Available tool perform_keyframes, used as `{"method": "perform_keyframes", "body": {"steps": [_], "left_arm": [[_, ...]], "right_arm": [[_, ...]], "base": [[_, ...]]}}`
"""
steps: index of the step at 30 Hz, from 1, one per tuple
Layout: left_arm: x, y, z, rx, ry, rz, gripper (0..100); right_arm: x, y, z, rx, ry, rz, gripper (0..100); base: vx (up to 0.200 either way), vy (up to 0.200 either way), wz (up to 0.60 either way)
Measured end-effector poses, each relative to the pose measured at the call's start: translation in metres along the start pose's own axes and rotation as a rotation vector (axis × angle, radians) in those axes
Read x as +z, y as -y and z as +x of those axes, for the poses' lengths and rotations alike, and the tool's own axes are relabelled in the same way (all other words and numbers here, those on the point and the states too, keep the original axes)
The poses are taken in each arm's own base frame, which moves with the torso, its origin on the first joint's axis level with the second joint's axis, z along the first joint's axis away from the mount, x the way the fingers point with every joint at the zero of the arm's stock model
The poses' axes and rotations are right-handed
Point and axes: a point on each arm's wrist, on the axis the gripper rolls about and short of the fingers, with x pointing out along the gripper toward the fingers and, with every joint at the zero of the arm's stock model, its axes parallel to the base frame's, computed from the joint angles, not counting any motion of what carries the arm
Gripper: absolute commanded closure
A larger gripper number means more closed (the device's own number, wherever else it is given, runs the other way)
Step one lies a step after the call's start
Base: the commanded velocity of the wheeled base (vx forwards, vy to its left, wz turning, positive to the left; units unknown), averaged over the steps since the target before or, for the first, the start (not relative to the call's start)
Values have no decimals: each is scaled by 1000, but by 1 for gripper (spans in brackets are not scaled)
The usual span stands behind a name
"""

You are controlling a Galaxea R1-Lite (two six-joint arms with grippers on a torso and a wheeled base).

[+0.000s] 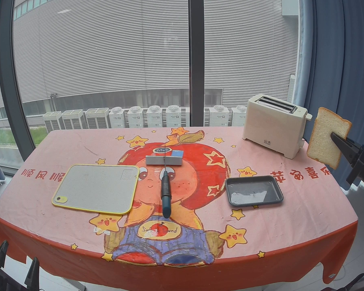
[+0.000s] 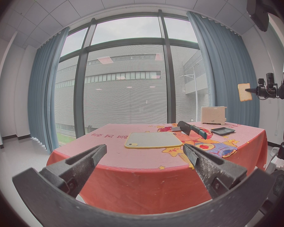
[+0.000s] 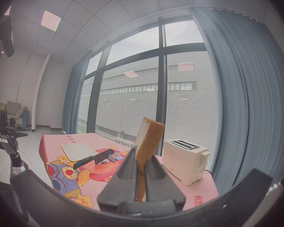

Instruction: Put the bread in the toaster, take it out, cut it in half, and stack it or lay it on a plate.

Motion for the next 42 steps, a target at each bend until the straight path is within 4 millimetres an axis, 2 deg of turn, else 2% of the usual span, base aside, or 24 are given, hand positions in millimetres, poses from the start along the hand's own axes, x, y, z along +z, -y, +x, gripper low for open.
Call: {"method": "perform_keyframes", "body": {"steps": [34, 42], "left_arm": [[0, 0, 0, 0, 0, 0, 0], [0, 0, 0, 0, 0, 0, 0]], "right_arm": [[-7, -5, -1, 21, -27, -14, 100], [-8, -5, -1, 21, -28, -14, 100]], "base": [[0, 200, 0], [0, 0, 0]]}}
